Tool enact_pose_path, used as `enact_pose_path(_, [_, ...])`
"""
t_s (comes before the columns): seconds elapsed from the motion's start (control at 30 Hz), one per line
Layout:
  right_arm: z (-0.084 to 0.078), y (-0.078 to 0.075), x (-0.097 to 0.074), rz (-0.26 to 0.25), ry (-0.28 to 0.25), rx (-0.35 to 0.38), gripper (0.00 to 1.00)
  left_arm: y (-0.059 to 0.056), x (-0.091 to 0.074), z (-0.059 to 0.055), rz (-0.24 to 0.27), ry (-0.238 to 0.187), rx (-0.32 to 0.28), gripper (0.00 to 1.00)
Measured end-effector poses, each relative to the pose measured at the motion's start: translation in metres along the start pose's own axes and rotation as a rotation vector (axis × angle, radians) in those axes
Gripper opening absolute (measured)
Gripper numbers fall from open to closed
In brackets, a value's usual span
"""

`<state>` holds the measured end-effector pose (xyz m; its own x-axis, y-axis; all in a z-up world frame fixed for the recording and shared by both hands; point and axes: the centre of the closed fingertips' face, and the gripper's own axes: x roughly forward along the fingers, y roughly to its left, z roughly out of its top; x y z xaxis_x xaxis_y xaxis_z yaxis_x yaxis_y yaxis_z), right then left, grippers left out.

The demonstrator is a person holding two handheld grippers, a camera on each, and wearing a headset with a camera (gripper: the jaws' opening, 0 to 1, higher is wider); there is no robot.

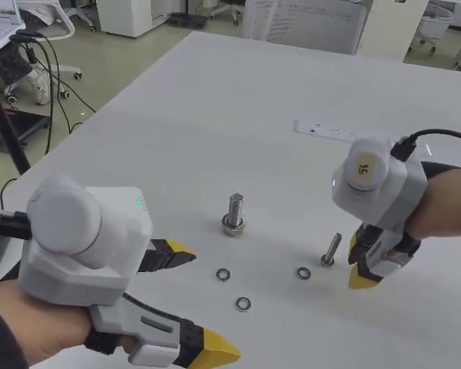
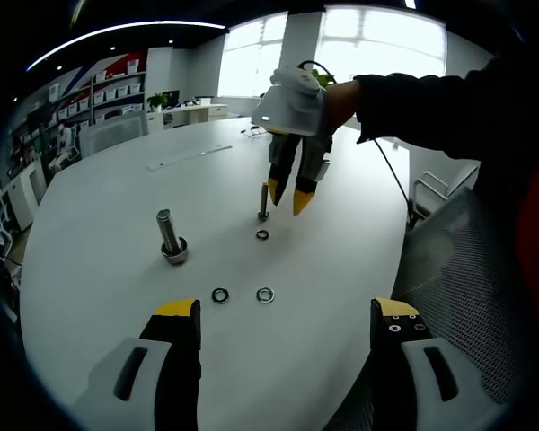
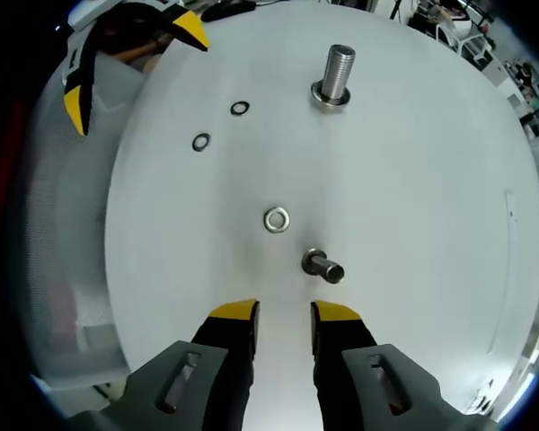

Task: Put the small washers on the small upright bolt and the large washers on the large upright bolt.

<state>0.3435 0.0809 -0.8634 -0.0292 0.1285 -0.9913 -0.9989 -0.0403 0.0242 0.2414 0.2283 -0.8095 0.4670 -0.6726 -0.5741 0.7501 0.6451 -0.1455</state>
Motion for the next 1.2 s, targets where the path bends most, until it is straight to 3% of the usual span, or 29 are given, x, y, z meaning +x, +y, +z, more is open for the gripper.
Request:
enact_pose_path(0.27, [0.004,0.014,0.004,0.019,-0.017,0.002,0.25,0.0,0.001,0.001,-0.001,-0.002,0.005,0.77])
enact_pose_path(0.57, [0.019,0.025,0.004,0.035,-0.037,-0.027,0.25,0.0,0.001,0.003,0.002,-0.009,0.009,0.77])
enact_pose_path(0.93, [0.046,0.022,0.0,0.009,-0.065,-0.066,0.24,0.0,0.0,0.003,0.004,-0.015,0.01,0.76])
enact_pose_path(1.2, [0.059,0.013,0.009,-0.03,-0.063,-0.083,0.24,0.0,0.0,0.003,0.005,-0.018,0.012,0.76])
